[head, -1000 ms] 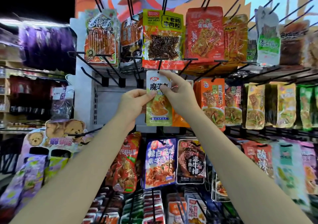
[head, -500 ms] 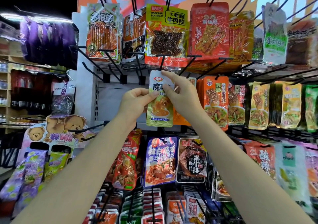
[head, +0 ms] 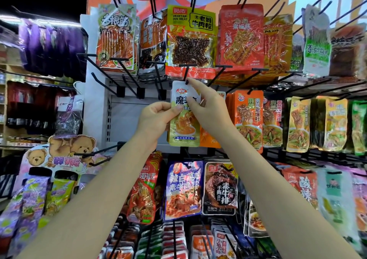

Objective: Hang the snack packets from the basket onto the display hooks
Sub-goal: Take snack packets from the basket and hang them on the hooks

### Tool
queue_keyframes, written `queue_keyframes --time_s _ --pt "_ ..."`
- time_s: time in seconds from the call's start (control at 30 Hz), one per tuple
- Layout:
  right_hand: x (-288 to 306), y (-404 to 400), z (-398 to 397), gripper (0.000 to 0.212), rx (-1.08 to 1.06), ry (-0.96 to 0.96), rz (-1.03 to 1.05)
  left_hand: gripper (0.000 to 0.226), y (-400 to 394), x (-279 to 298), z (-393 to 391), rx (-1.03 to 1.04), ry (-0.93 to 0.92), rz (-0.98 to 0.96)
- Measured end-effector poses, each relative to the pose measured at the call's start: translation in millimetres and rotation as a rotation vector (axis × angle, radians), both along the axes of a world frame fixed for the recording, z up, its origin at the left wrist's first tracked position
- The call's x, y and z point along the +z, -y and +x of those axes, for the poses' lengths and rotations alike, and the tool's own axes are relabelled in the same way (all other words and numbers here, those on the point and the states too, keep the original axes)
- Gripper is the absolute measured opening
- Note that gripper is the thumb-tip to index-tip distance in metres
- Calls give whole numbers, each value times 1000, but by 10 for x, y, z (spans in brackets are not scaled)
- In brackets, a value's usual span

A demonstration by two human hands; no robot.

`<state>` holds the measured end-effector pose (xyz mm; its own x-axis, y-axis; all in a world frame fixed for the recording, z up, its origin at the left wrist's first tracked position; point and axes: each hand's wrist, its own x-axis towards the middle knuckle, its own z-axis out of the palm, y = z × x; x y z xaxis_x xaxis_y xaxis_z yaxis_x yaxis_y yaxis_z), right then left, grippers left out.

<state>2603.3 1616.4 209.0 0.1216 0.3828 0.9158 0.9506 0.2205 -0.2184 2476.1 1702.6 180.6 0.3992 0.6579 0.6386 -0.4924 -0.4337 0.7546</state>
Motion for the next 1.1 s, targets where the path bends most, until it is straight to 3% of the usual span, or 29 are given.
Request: queue_keyframes --time_s 0.2,0.27,0.33,0.43,0.57,0.73,0.83,0.9,0.97,1.1 --pt "-44 -5 -2 54 -121 20 -46 14 -77 -50 -32 162 -95 66" --pt "-117 43 -18 55 -230 94 -7 38 -127 -67 -65 461 -244 314" --pt "-201 89 7 59 -447 246 51 67 -177 -82 -114 783 -347 715" --pt "-287 154 58 73 -669 316 1 79 -183 -33 -140 929 -492 1097" --pt "-325 163 109 78 -688 263 -243 82 -206 8 -2 961 -792 1143" --pt "-278 130 160 72 -629 243 -348 83 -273 13 95 942 -848 1107" --pt "-289 153 169 68 -575 263 -365 78 -252 10 71 902 -853 1099" --pt "-327 224 146 61 -409 215 -279 70 -227 -6 17 864 -791 1069" --pt "-398 400 106 50 -248 120 -117 60 -158 -61 -78 799 -638 1008" --pt "-791 973 92 28 -151 21 180 50 322 -430 -173 619 -224 987"
